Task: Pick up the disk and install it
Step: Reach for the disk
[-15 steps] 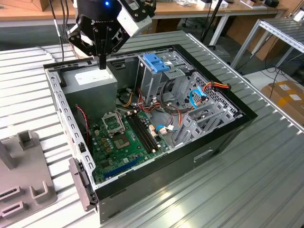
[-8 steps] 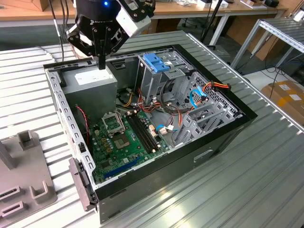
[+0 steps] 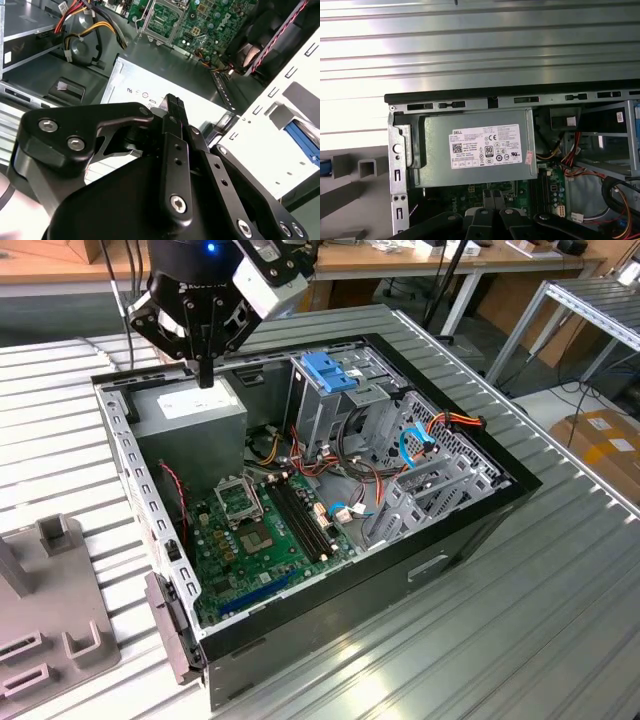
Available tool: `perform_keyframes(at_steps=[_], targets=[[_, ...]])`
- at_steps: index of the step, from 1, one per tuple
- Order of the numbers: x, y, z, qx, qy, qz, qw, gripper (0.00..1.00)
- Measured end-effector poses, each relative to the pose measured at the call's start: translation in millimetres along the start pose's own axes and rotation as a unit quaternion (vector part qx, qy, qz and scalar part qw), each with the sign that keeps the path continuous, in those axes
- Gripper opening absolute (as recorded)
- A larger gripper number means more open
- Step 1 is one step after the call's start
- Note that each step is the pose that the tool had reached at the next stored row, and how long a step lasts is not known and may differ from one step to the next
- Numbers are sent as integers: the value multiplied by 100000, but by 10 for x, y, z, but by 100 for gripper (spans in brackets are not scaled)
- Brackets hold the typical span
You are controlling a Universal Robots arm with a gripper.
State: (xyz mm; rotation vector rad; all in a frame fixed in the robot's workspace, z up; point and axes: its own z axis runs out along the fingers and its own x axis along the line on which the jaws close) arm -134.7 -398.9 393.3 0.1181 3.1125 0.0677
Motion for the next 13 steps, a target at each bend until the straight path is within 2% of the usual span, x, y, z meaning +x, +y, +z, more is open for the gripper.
perform_keyframes(at_steps=[8, 13], targets=[[112, -8, -3, 0, 2, -6, 100000, 11], [152, -11, -5, 4, 2, -2, 100000, 11]])
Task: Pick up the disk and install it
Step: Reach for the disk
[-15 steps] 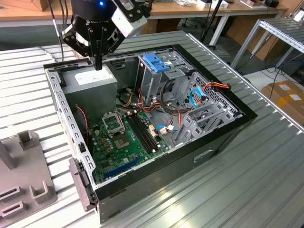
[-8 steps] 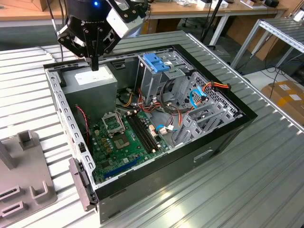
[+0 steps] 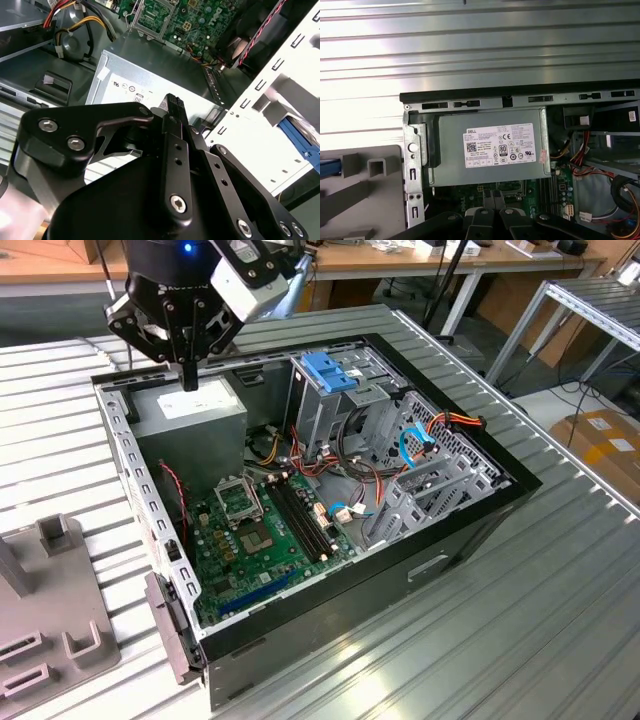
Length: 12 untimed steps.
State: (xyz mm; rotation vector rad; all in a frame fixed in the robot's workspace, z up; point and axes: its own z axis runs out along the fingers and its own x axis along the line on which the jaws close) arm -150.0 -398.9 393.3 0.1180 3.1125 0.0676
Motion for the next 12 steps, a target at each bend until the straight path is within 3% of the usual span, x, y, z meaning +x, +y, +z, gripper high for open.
perform_keyframes(at_steps=[12], targets=[[86, -6, -2, 0, -1, -3, 100000, 11]])
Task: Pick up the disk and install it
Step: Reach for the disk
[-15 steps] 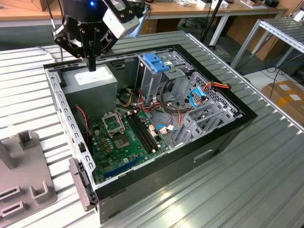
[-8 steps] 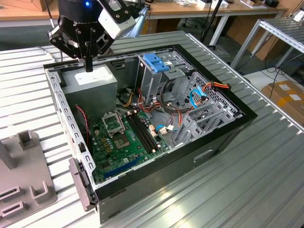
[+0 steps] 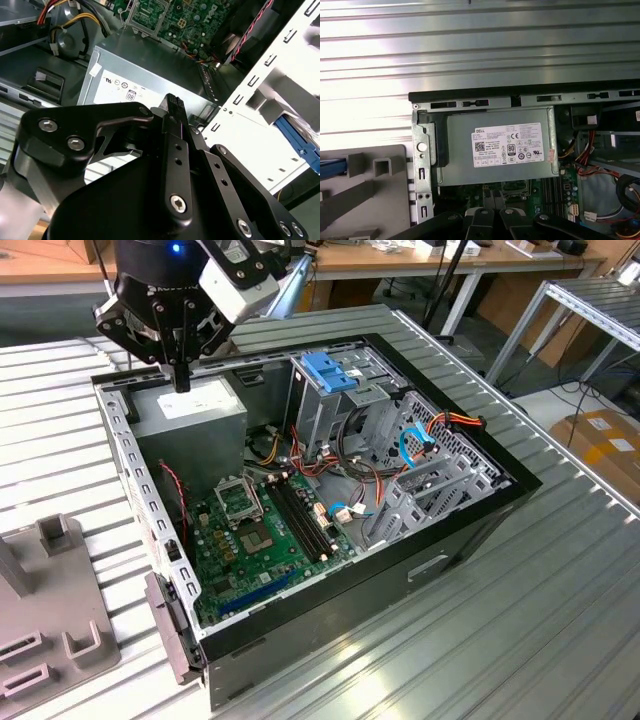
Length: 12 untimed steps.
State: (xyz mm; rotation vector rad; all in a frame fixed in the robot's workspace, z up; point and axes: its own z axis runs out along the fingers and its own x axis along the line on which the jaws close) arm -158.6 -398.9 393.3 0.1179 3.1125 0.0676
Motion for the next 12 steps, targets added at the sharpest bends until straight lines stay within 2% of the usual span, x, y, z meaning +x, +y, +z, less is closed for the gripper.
perform_keyframes(at_steps=[12], targets=[[83, -6, -2, -2, -1, 2, 100000, 11]])
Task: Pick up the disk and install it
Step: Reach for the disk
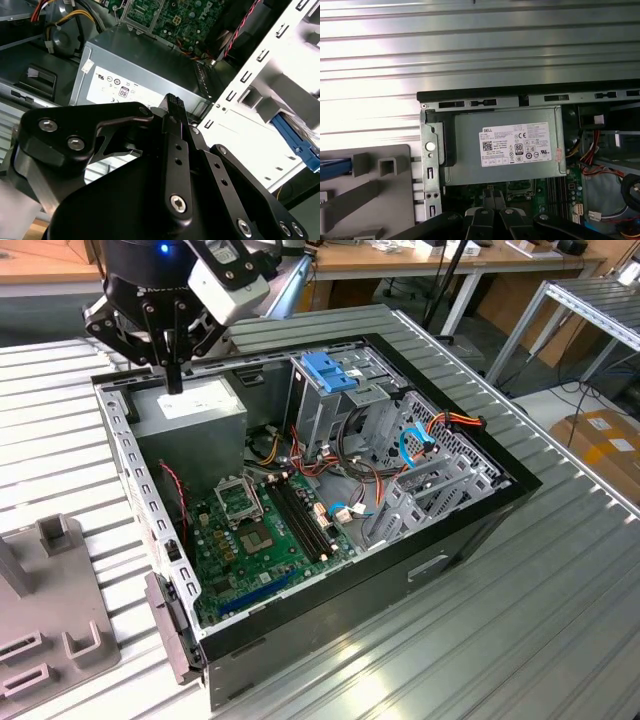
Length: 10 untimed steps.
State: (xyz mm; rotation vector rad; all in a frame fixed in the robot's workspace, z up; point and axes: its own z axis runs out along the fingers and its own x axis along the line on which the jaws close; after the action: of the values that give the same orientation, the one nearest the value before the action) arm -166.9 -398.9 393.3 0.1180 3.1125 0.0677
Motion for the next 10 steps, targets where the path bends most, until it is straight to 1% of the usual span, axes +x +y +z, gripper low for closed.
perform_keyframes(at_steps=[5, 10], targets=[[60, -4, -2, 3, 2, 0, 100000, 11], [97, -7, -3, 0, 1, -3, 100000, 11]])
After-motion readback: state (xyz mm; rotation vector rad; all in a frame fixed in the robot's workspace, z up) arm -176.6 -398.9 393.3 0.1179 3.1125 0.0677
